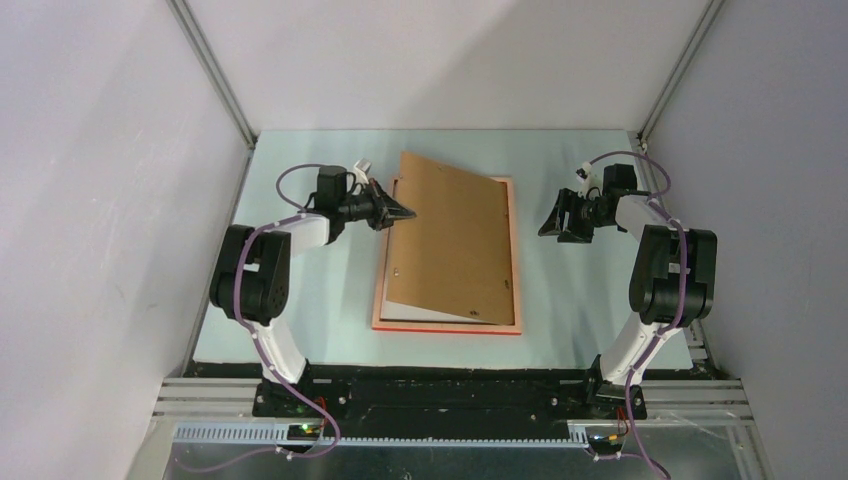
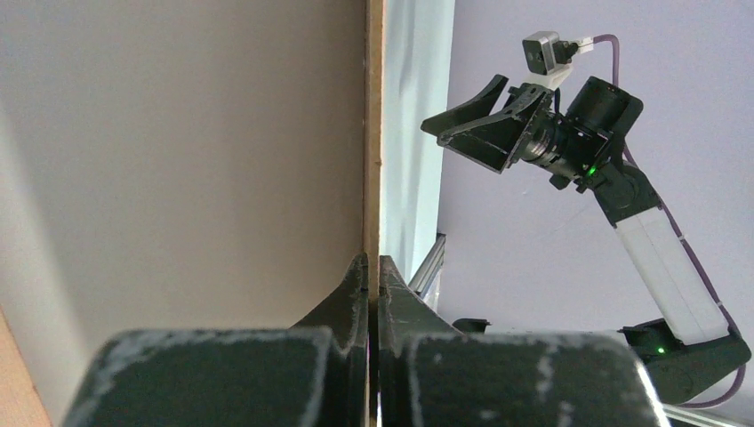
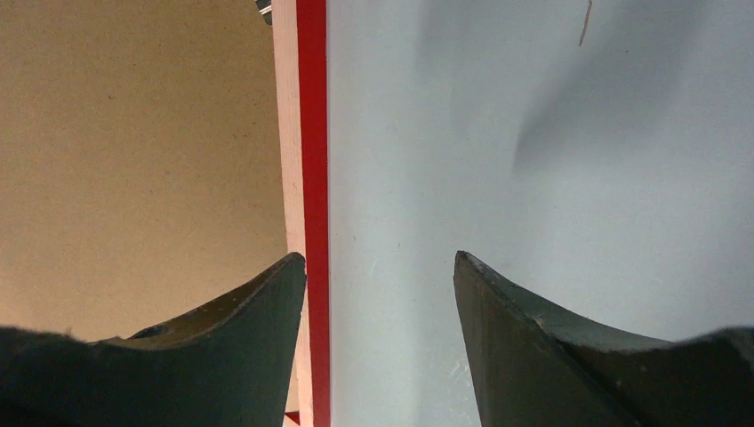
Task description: Put the photo into the frame
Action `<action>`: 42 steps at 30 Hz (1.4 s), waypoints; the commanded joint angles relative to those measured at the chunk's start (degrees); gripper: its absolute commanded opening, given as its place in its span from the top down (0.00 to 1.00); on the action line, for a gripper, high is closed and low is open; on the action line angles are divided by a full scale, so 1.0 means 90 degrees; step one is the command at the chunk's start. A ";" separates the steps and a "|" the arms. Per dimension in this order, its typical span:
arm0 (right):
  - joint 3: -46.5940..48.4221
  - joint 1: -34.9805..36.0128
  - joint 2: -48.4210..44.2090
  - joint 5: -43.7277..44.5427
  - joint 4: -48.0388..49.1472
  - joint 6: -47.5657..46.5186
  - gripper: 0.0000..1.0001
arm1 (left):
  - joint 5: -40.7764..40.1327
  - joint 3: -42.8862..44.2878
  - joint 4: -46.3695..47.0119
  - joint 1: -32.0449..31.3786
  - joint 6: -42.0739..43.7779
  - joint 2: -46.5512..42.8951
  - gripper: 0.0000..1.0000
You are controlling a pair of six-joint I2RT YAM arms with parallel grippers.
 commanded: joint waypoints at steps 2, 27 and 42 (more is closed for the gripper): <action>0.0028 -0.0037 0.0030 -0.0128 0.0027 -0.0110 0.34 | 0.0254 0.0223 0.0346 -0.0081 -0.0046 0.0048 1.00; 0.0031 -0.0047 0.0045 -0.0158 0.0028 -0.0102 0.34 | -0.0374 0.0580 -0.1183 -0.0079 0.1077 -0.0035 0.26; 0.0026 -0.0057 0.0015 -0.0185 0.0023 -0.0089 0.34 | -0.1330 0.0985 -0.2661 -0.0162 0.2018 -0.0049 0.00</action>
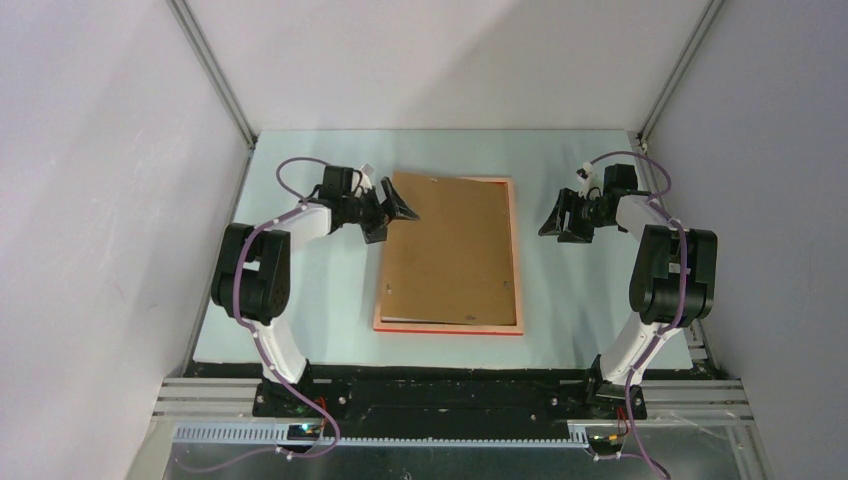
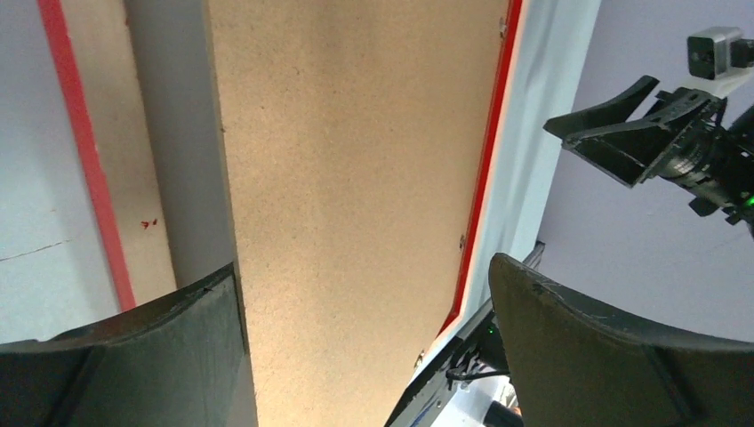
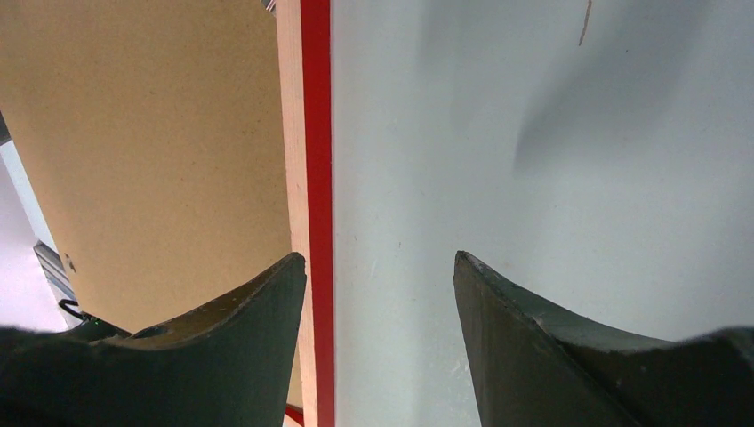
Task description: Put the photo into the frame
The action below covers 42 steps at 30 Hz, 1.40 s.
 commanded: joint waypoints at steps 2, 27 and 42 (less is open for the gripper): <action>0.0031 -0.0032 0.0015 -0.0146 0.0023 -0.0088 0.34 | -0.0355 0.0361 -0.0418 -0.0081 0.0481 -0.0125 0.00; 0.0026 -0.0088 0.0018 -0.0212 0.0012 -0.0076 0.34 | -0.1606 0.0848 -0.1520 -0.0320 0.1351 -0.0183 0.00; 0.0032 -0.0101 0.0043 -0.0282 0.0040 -0.0066 0.34 | -0.2305 0.1802 -0.1819 -0.0318 0.2439 0.0024 0.00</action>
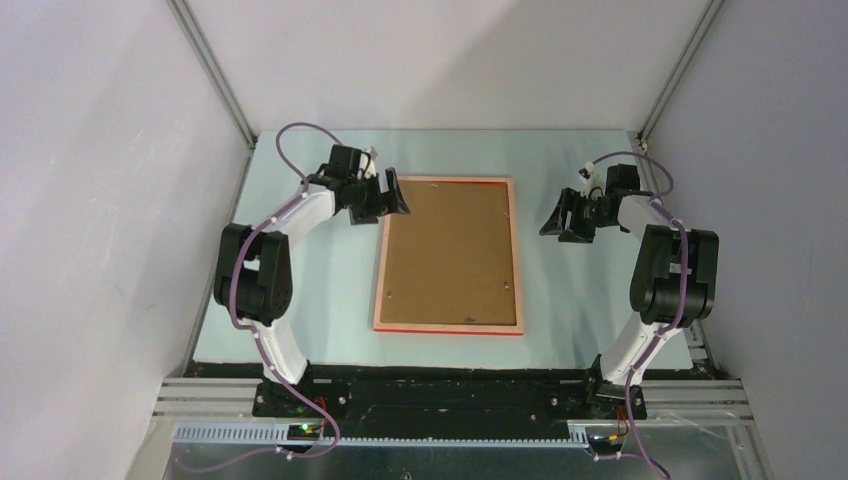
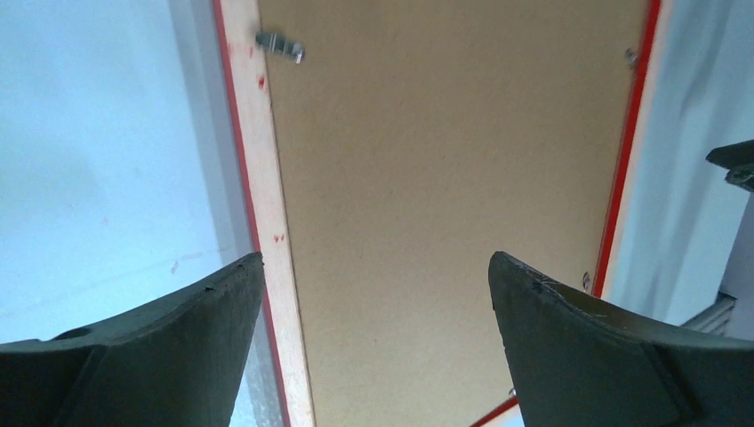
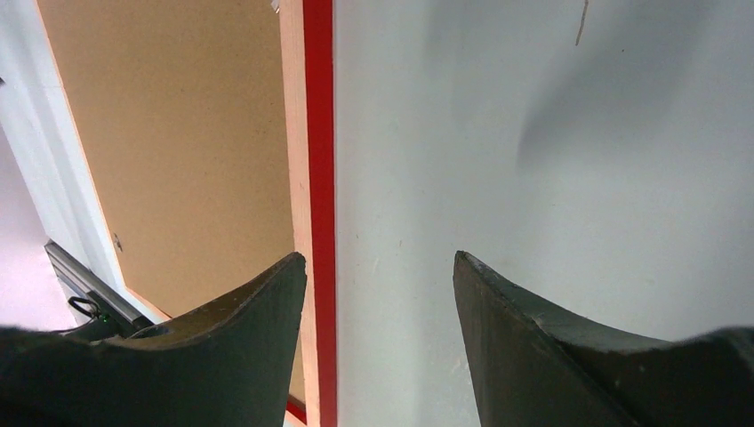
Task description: Put the photo into the frame
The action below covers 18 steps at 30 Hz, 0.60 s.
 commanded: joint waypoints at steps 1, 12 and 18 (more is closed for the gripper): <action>0.0033 -0.0023 0.0048 -0.0168 0.0043 -0.0070 0.34 | -0.0278 0.0713 0.0066 -0.0042 0.0806 0.0065 0.00; 0.0029 -0.0032 0.0044 -0.0178 0.0043 -0.0086 0.34 | -0.0249 0.1874 0.0066 -0.0105 0.1488 0.0997 0.00; 0.0026 -0.0033 0.0063 -0.0232 0.0043 -0.0089 0.34 | -0.0263 0.1936 0.0068 -0.0137 0.1245 0.1267 0.00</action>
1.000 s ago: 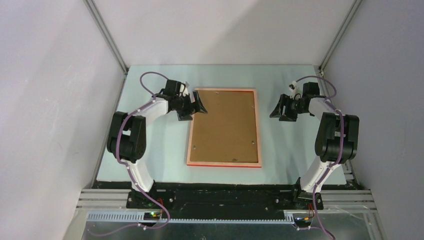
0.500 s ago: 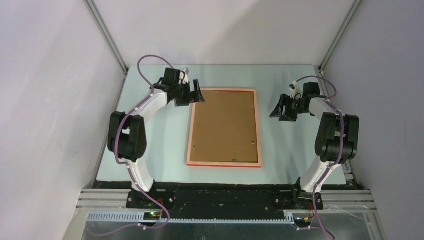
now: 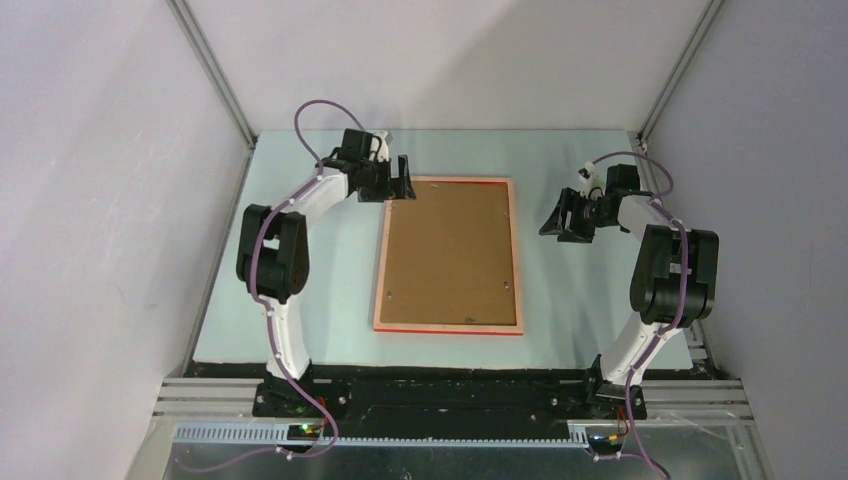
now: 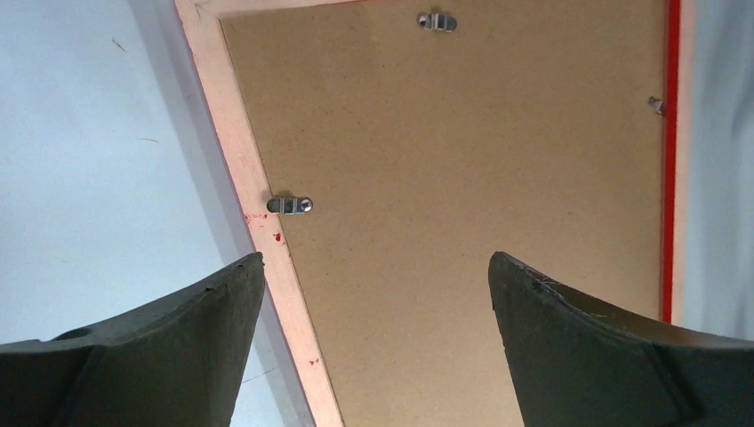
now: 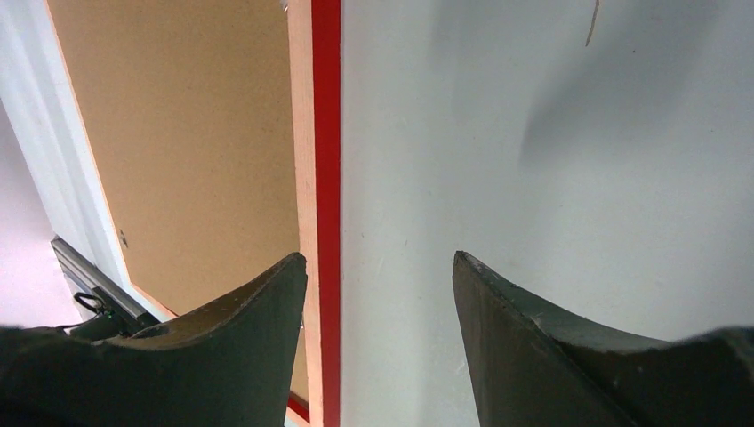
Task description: Put the photo into the frame
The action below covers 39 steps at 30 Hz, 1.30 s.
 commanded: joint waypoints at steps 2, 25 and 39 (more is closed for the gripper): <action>0.0026 -0.0021 0.0073 -0.0147 0.0037 -0.0095 0.34 | -0.0118 0.0185 0.0049 -0.0091 -0.0026 0.0087 0.00; 0.0027 0.0080 0.0160 -0.0198 0.0039 -0.0128 0.34 | -0.0253 0.0782 0.0046 -0.0177 0.0082 0.0901 0.00; 0.0026 0.0040 0.0225 -0.0218 0.0049 -0.0111 0.34 | -0.0323 0.0679 0.0046 -0.0169 -0.0159 0.0896 0.00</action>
